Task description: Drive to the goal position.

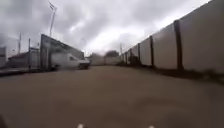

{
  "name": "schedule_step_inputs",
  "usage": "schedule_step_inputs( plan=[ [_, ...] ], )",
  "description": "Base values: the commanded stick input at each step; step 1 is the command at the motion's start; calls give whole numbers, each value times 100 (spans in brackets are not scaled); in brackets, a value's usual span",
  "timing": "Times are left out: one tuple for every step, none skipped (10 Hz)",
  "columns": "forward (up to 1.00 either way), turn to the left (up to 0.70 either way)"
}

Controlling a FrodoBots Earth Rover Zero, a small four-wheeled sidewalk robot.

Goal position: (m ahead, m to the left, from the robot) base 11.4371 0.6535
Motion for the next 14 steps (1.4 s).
schedule_step_inputs(
  plan=[
    [100,3],
    [100,3],
    [100,3],
    [100,3],
    [100,3],
    [100,3],
    [100,3],
    [100,3],
    [100,3],
    [100,3],
    [100,3],
    [100,3],
    [100,3],
    [100,3]
  ],
)
